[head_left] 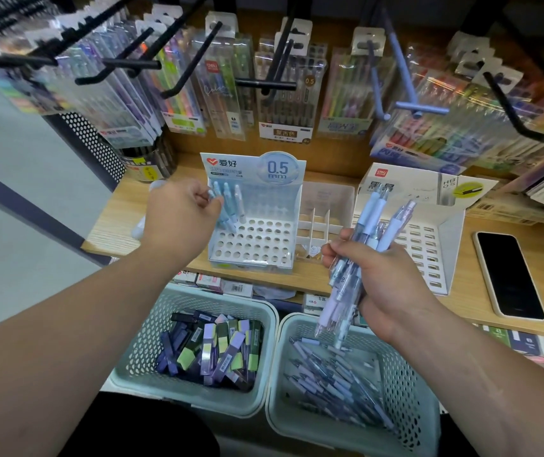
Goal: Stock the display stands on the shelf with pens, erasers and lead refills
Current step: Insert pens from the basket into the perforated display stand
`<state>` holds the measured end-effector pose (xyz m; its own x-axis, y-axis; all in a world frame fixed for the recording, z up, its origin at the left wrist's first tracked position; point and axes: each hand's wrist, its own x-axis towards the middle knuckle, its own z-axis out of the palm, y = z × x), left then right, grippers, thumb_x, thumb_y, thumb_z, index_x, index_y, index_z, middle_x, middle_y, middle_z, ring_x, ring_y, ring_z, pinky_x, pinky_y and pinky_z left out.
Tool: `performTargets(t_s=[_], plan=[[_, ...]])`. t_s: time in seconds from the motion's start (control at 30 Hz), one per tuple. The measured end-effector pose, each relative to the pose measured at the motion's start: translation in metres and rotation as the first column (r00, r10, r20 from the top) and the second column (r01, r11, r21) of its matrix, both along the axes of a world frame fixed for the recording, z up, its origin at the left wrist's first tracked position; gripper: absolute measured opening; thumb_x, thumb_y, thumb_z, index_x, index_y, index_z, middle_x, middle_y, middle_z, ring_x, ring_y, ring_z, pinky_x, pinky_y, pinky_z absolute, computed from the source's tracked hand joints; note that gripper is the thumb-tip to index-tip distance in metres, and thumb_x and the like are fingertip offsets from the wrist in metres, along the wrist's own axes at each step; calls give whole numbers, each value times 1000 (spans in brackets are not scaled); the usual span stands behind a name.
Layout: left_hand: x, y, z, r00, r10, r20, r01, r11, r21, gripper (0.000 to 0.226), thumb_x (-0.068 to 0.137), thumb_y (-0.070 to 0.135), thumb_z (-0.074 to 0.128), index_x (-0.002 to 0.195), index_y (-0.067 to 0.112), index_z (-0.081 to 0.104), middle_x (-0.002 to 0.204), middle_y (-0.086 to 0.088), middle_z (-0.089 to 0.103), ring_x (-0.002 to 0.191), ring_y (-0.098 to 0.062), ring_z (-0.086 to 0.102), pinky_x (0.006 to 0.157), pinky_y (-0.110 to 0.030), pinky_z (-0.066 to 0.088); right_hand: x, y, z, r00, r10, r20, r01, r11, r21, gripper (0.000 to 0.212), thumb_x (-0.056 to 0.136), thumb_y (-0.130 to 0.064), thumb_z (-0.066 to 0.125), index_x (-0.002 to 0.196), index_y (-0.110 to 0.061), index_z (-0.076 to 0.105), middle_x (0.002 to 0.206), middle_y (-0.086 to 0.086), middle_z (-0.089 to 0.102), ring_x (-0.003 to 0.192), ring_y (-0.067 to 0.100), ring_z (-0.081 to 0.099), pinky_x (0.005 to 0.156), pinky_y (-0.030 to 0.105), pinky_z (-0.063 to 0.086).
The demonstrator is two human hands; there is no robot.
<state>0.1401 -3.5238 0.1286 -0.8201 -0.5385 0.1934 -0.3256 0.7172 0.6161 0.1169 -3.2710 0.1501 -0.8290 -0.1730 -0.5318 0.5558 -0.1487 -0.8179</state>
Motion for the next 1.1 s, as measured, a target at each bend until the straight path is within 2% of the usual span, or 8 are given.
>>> performTargets(t_s=[0.3, 0.43, 0.53, 0.67, 0.8, 0.97, 1.03, 1.1], plan=[[-10, 2, -10, 998, 53, 39, -51, 997, -55, 22, 90, 25, 71, 73, 16, 60, 66, 3, 60, 70, -21, 58, 66, -25, 36, -1, 3, 1, 1000, 27, -3, -27, 1000, 11, 19, 89, 1, 67, 107, -6, 66, 79, 11, 74, 74, 21, 72, 68, 31, 58], [-12, 2, -16, 993, 78, 85, -75, 997, -29, 26, 85, 32, 77, 73, 16, 59, 69, 0, 62, 78, -24, 62, 70, -29, 45, 0, 3, 2, 999, 50, -4, -50, 999, 0, 18, 89, 1, 67, 106, -7, 66, 79, 11, 74, 74, 21, 72, 68, 31, 57], [-14, 2, -15, 989, 143, 35, -145, 987, 62, 37, 79, 38, 83, 78, 11, 58, 72, -3, 62, 74, -24, 60, 72, -34, 50, 0, 3, 4, 996, 87, 5, -87, 996, -30, 17, 90, 0, 66, 106, -8, 66, 81, 12, 75, 75, 21, 71, 71, 34, 55], [-15, 5, -11, 992, 127, -1, -126, 984, 124, 33, 79, 29, 84, 84, 11, 56, 67, 0, 59, 67, -18, 57, 71, -30, 48, 1, 2, 4, 993, 119, 25, -117, 991, -59, 13, 90, 0, 66, 98, -10, 66, 83, 12, 75, 76, 20, 73, 70, 35, 53], [-12, 2, -15, 998, 37, 46, -39, 999, 36, 6, 86, 16, 74, 86, 15, 68, 72, 1, 65, 72, -16, 61, 76, -27, 48, 2, 1, 3, 991, 131, 31, -129, 990, -60, 12, 90, -1, 67, 98, -10, 67, 85, 13, 76, 76, 21, 74, 70, 35, 53], [-8, -2, -16, 997, 55, 53, -56, 998, 14, 12, 86, 21, 77, 92, 14, 69, 68, 6, 58, 70, -13, 54, 79, -31, 50, 2, 1, 3, 992, 127, 25, -125, 991, -55, 12, 90, -2, 67, 98, -11, 68, 86, 13, 77, 77, 20, 74, 73, 36, 54], [-7, 13, -5, 998, 67, 8, -68, 995, 76, 14, 87, 26, 76, 87, 16, 66, 66, 7, 54, 64, -9, 52, 72, -30, 48, 1, 0, 3, 992, 123, 25, -121, 991, -63, 11, 91, -3, 67, 98, -11, 68, 87, 13, 77, 77, 21, 74, 72, 35, 54], [-4, 39, 14, 1000, -9, 15, 4, 953, 302, 21, 88, 33, 74, 81, 16, 65, 67, 3, 58, 60, -8, 56, 61, -28, 47, 0, -1, 4, 993, 115, 24, -113, 991, -78, 11, 92, -5, 67, 101, -10, 68, 89, 13, 78, 78, 21, 75, 68, 33, 56]])
